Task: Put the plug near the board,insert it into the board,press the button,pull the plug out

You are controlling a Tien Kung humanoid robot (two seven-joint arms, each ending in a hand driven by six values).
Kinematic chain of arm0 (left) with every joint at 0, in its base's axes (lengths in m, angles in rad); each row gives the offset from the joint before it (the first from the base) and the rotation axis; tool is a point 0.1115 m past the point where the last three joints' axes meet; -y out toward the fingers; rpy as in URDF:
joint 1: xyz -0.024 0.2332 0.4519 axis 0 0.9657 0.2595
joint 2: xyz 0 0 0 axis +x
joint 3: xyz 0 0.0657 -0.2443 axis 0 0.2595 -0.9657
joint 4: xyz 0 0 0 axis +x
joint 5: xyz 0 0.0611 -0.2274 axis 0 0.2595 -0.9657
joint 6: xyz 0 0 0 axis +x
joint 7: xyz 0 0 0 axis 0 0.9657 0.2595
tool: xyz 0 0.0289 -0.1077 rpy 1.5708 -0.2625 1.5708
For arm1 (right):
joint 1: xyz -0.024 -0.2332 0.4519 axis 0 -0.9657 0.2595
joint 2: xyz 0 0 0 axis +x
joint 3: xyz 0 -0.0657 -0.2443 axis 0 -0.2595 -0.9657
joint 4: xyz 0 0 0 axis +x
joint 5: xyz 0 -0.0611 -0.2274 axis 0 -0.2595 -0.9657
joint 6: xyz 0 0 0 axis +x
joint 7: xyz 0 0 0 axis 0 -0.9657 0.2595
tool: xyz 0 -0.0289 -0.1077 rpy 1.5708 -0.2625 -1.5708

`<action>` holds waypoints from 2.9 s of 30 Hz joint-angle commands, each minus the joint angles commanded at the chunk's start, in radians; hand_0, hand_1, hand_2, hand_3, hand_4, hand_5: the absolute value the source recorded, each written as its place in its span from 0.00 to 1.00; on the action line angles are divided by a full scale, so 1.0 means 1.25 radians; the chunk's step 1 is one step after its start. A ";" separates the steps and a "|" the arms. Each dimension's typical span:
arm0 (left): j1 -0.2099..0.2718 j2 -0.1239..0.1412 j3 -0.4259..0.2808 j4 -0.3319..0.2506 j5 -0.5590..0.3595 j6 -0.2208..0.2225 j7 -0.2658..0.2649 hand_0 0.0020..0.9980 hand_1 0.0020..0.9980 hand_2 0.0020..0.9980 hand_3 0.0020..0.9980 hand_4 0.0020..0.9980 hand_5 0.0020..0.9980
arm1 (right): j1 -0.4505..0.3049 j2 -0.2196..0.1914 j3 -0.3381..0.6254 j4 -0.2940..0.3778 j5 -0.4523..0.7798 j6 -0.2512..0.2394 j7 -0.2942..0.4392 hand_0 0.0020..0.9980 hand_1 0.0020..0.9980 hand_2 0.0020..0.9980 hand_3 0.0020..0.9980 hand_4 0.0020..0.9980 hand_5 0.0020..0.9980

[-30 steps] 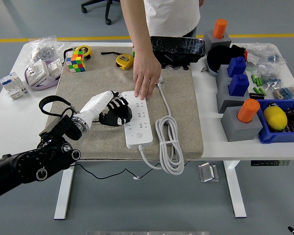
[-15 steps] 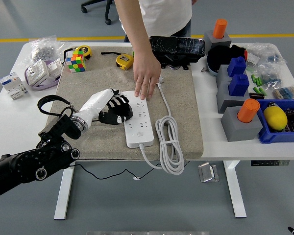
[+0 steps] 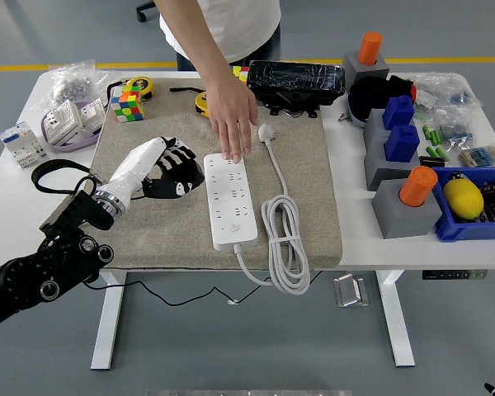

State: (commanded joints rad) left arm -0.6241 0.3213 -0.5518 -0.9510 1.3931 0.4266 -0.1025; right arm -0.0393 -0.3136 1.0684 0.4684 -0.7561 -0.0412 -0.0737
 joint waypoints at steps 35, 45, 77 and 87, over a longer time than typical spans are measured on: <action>0.097 0.002 -0.195 -0.019 -0.222 0.110 -0.209 0.53 0.62 0.60 0.66 0.88 0.31 | 0.003 0.002 0.004 -0.003 -0.001 0.000 0.000 0.60 0.66 0.63 0.56 0.97 0.58; 0.178 0.017 -0.368 -0.046 -0.408 0.097 -0.205 0.51 0.59 0.57 0.62 0.83 0.28 | 0.011 0.001 0.003 -0.004 -0.003 -0.001 0.000 0.60 0.66 0.63 0.56 0.97 0.58; 0.222 0.013 -0.431 -0.081 -0.397 0.070 -0.170 0.51 0.56 0.57 0.61 0.80 0.28 | 0.012 -0.001 -0.008 -0.014 -0.007 -0.002 0.000 0.60 0.66 0.63 0.56 0.97 0.58; 0.237 0.011 -0.434 -0.093 -0.390 0.061 -0.158 0.51 0.56 0.57 0.61 0.79 0.28 | -0.001 0.006 0.010 -0.013 -0.012 -0.002 -0.001 0.60 0.66 0.63 0.56 0.97 0.58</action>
State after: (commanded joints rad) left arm -0.3276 0.3356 -1.0944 -1.0668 0.9059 0.5030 -0.2997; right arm -0.0408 -0.3066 1.0805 0.4516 -0.7705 -0.0431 -0.0746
